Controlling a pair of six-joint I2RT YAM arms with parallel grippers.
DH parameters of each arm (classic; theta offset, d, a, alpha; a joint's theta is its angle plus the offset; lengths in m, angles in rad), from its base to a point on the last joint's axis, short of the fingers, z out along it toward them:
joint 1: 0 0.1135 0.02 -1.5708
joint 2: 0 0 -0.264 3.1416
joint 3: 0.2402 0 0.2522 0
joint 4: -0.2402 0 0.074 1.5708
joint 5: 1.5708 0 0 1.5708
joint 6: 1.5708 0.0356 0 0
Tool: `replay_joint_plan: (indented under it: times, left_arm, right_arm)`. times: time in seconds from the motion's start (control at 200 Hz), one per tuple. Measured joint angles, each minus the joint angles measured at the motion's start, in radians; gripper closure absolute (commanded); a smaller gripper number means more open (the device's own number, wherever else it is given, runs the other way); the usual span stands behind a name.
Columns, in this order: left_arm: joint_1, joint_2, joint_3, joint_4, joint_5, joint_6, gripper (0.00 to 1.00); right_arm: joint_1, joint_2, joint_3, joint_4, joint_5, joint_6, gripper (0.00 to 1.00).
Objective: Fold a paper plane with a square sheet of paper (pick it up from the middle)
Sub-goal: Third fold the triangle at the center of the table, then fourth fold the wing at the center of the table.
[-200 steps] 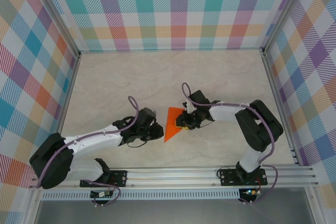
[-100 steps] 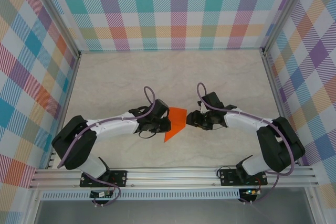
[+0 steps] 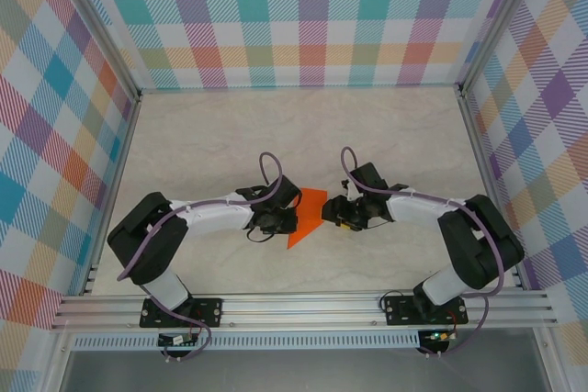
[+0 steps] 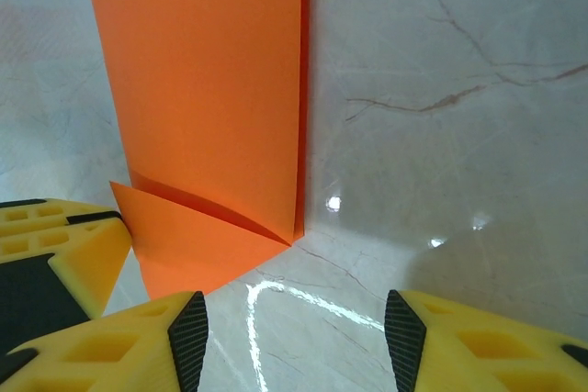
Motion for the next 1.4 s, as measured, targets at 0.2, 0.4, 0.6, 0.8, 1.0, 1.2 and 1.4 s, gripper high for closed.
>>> replay_joint_plan:
  times: [0.2, 0.4, 0.6, 0.8, 1.0, 1.2, 1.4]
  left_arm:
    - [0.0, 0.024, 0.006, -0.015, -0.017, 0.01, 0.85]
    - [0.0, 0.025, 0.006, -0.015, -0.018, 0.018, 0.85]
    - [0.0, 0.025, 0.006, -0.015, -0.018, 0.018, 0.85]
    - [0.0, 0.025, 0.006, -0.016, -0.018, 0.018, 0.85]
    - [0.0, 0.025, 0.006, -0.014, -0.018, 0.018, 0.84]
    - [0.0, -0.014, -0.023, -0.013, -0.021, 0.019, 0.73]
    - [-0.004, -0.156, -0.09, -0.004, -0.025, 0.016, 0.59]
  right_arm:
    - [0.0, 0.045, 0.016, 0.03, -0.037, 0.005, 0.47]
    - [0.0, 0.081, 0.034, 0.066, -0.075, 0.013, 0.51]
    - [0.0, 0.131, 0.053, 0.099, -0.12, 0.023, 0.54]
    - [0.0, 0.162, 0.077, 0.131, -0.158, 0.023, 0.55]
    - [0.0, 0.189, 0.088, 0.155, -0.207, -0.007, 0.64]
    - [0.0, 0.196, 0.09, 0.143, -0.217, -0.069, 0.79]
    - [0.0, 0.196, 0.092, 0.144, -0.228, -0.079, 0.86]
